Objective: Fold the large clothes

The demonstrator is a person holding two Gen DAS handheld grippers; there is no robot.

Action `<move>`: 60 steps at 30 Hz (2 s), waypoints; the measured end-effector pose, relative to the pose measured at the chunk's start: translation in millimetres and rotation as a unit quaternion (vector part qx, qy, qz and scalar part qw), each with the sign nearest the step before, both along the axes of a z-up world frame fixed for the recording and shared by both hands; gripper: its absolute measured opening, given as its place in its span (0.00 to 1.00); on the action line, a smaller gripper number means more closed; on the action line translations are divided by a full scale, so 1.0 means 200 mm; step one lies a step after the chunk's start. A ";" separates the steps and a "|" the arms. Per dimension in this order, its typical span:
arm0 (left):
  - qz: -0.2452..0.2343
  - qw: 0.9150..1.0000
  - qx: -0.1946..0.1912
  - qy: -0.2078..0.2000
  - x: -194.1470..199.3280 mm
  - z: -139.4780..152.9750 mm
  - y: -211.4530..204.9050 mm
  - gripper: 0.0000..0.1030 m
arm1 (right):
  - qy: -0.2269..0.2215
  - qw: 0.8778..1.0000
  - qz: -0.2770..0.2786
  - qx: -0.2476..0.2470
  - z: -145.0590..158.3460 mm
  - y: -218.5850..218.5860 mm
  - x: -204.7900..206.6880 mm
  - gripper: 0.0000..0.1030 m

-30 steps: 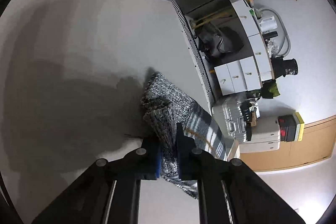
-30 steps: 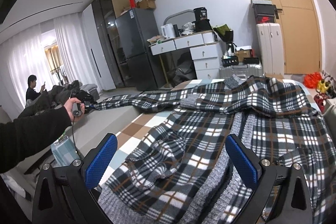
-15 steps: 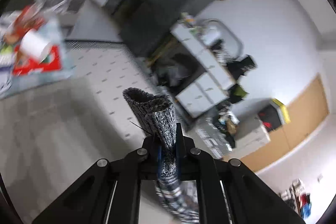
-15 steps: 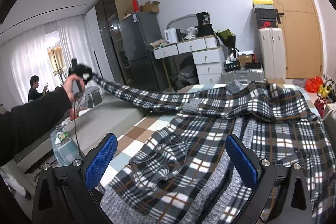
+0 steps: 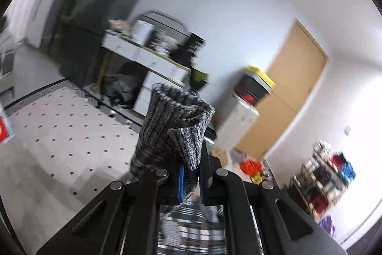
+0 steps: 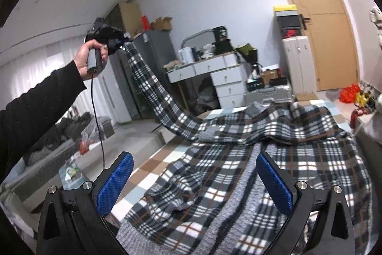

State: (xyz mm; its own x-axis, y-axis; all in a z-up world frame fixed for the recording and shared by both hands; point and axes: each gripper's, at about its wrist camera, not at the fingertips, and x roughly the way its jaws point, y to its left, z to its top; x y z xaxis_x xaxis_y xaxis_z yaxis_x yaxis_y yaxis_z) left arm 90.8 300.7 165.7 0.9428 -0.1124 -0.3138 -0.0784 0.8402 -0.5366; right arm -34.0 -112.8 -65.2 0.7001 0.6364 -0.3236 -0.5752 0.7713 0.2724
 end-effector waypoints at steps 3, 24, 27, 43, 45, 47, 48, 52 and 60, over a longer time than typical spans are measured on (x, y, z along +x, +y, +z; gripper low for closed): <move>-0.041 0.999 0.018 0.007 0.06 0.01 -0.20 0.04 | 0.007 1.000 -0.020 0.010 0.02 -0.07 0.02 1.00; -0.360 0.913 0.048 0.186 0.58 -1.01 -1.69 0.04 | 0.010 0.952 -0.294 0.085 0.08 -0.80 0.05 1.00; -0.372 0.902 0.055 0.215 0.58 -1.09 -1.83 0.04 | -0.001 0.950 -0.294 0.101 0.10 -0.83 0.03 1.00; -0.467 0.822 0.112 0.304 0.50 -1.26 -1.92 0.10 | 0.035 0.959 -0.261 0.101 0.05 -0.80 0.11 1.00; -0.498 0.817 0.099 0.272 0.43 -1.15 -1.81 0.13 | 0.038 0.959 -0.261 0.101 0.05 -0.81 0.11 1.00; -0.505 0.822 0.088 0.249 0.39 -1.07 -1.68 0.37 | 0.039 0.961 -0.256 0.099 0.05 -0.80 0.11 1.00; -0.496 0.830 0.096 0.236 0.37 -1.03 -1.60 0.70 | 0.039 0.962 -0.253 0.098 0.05 -0.80 0.11 1.00; -0.405 0.879 0.125 0.217 0.39 -1.02 -1.28 0.84 | 0.038 0.966 -0.240 0.091 0.06 -0.76 0.11 1.00; -0.328 0.898 0.116 0.269 0.47 -1.21 -1.11 0.84 | 0.027 0.970 -0.231 0.063 0.05 -0.71 0.11 1.00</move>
